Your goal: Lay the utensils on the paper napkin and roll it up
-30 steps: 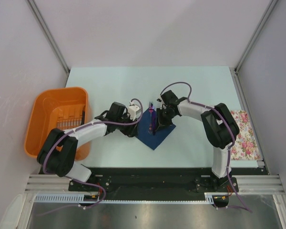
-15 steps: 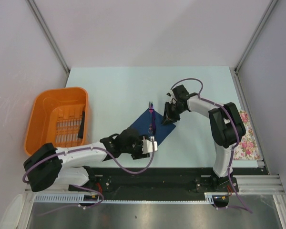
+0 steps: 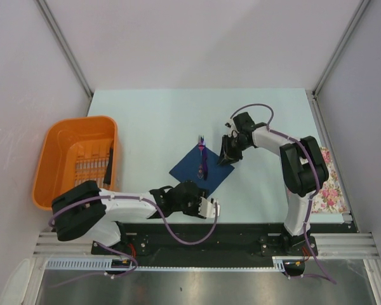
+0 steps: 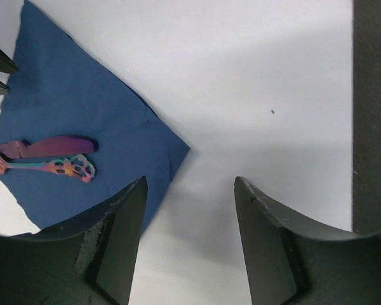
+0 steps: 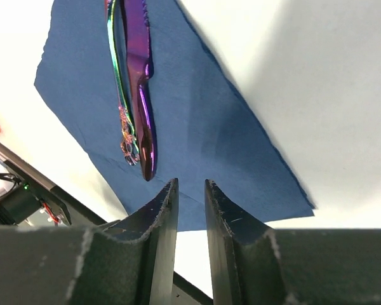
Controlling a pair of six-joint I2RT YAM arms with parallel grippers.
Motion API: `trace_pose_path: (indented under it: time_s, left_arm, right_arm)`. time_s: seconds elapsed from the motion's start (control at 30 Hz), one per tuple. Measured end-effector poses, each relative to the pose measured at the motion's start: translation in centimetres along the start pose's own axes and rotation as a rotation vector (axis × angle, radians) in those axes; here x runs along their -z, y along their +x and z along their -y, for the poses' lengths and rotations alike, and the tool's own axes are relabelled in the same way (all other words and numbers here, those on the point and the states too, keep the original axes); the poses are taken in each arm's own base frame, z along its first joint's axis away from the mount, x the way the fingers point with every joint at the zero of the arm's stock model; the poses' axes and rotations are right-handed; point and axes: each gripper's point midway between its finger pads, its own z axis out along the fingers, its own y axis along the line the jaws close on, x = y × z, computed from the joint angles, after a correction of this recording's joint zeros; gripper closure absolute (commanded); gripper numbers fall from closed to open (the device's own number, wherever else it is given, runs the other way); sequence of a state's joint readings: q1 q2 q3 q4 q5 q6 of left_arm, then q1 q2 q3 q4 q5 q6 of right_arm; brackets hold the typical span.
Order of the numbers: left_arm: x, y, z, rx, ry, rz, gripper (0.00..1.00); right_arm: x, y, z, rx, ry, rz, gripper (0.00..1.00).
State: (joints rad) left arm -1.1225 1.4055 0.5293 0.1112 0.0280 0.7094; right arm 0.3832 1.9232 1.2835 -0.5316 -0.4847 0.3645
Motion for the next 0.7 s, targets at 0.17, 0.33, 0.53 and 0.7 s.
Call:
trace_pose_path:
  time_s: [0.17, 0.33, 0.53, 0.7]
  left_arm:
    - [-1.0, -0.7, -0.8, -0.029, -0.018, 0.001, 0.49]
    - [-1.3, -0.6, -0.8, -0.043, -0.018, -0.006, 0.76]
    - [-1.3, -0.8, -1.0, -0.035, -0.014, -0.013, 1.0]
    - [-1.0, -1.3, -2.1, -0.008, -0.016, -0.01, 1.0]
  right_arm:
    - [0.3, -0.2, 0.4, -0.01, 0.004, 0.005, 0.72]
    - [0.6, -0.4, 0.8, -0.023, 0.006, 0.006, 0.72]
    - [0.9, -0.5, 1.1, -0.028, 0.0, 0.008, 0.72]
    - [1.2, -0.5, 1.0, -0.023, -0.03, 0.0, 0.73]
